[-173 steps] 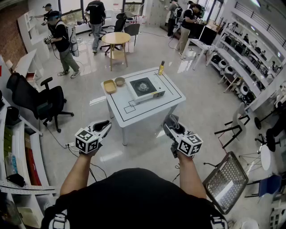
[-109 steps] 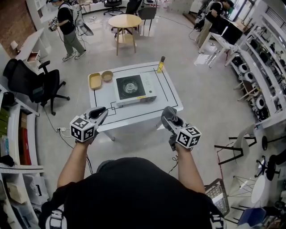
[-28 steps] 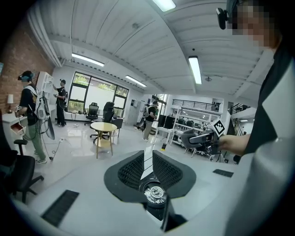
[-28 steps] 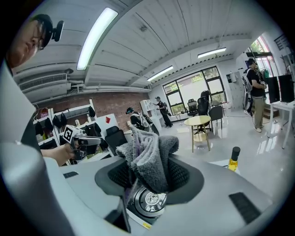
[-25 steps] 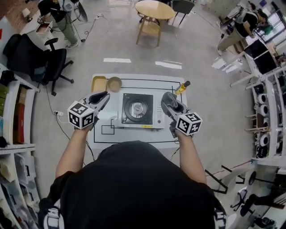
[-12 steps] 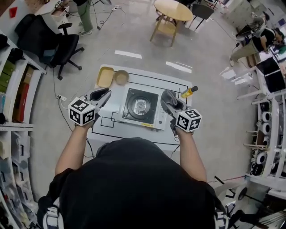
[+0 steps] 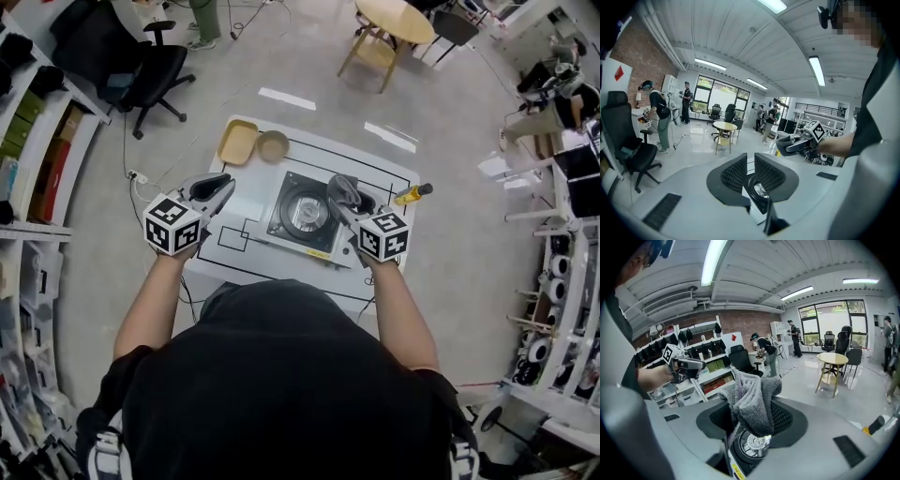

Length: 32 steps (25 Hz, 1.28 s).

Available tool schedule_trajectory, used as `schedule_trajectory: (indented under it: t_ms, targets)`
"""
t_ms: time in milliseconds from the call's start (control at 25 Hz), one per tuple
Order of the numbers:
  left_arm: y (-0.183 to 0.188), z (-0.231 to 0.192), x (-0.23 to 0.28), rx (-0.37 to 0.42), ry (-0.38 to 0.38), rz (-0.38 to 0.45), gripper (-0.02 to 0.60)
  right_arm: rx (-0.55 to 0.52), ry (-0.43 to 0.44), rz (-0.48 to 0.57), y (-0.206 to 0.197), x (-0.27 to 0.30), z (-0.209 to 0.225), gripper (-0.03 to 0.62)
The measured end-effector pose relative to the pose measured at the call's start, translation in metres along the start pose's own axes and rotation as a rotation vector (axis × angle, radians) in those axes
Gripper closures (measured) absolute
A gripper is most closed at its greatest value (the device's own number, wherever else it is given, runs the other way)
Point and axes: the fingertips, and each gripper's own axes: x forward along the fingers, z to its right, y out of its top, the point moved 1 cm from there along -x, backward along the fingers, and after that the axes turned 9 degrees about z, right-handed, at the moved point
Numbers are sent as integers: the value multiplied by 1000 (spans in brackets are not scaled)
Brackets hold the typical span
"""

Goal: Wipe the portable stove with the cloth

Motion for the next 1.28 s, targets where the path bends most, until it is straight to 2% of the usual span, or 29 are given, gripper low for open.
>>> schedule_trajectory:
  t_ms: [440,960,1120,1280]
  targets:
    - [-23,-22,-21,-38,37,-5,535,-306,157,-192,-34,75,-56,388]
    - [-54,-49,-40,-105,63,-2,541,-602,354,-414,-111,145,-117,388]
    - [-65,-54,-43,-125,73,-6,543,-656,411,-469,-138,162,-131,388]
    - [-76,-57,-42,-141,77,-13,543,-637,463,-506,-161,171,-145,388]
